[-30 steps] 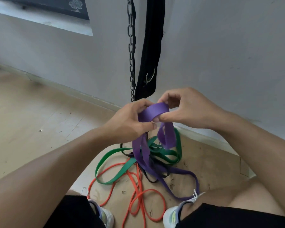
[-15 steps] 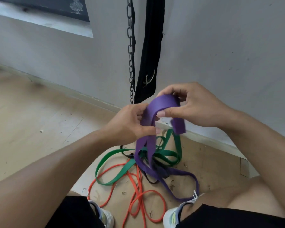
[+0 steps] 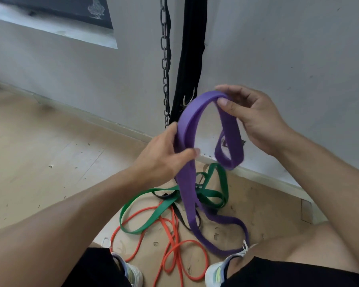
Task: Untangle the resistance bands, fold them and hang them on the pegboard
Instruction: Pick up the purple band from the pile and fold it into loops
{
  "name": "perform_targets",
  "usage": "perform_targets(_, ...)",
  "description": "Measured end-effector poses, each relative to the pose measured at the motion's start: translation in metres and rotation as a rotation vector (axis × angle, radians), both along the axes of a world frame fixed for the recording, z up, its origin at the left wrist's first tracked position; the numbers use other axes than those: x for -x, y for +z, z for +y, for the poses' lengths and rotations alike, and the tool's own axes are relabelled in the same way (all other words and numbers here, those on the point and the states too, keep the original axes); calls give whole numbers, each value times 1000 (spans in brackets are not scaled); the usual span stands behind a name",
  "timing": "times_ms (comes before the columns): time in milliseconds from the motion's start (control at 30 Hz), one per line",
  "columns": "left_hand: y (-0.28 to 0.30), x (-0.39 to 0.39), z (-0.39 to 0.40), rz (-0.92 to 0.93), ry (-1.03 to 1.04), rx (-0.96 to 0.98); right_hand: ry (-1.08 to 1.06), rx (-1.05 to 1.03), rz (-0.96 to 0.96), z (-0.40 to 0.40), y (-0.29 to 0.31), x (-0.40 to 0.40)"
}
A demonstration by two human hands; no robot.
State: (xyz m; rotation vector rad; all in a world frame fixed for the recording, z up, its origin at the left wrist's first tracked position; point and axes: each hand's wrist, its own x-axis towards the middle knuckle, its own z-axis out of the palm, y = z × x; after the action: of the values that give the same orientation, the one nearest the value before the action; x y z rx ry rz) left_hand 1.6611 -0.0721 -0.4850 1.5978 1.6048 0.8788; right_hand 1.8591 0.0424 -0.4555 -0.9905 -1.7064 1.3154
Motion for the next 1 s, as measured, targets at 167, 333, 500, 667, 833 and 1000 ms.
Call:
perform_targets(167, 15, 3, 5, -469, 249, 154, -73, -72, -535, -4, -10, 3)
perform_targets(333, 5, -6, 5, -676, 499, 326, 686, 220, -783, -37, -33, 19)
perform_targets(500, 2, 5, 11, -908, 599, 354, 416, 135, -588, -56, -56, 51)
perform_targets(667, 8, 24, 13, -1048, 673, 340, 372, 53, -617, -48, -44, 53)
perform_targets(833, 24, 38, 4, -844, 504, 573, 215, -192, -603, -41, -30, 47)
perform_targets(1000, 17, 37, -7, 202, 345, -11, 211, -195, -488, -30, -6, 30)
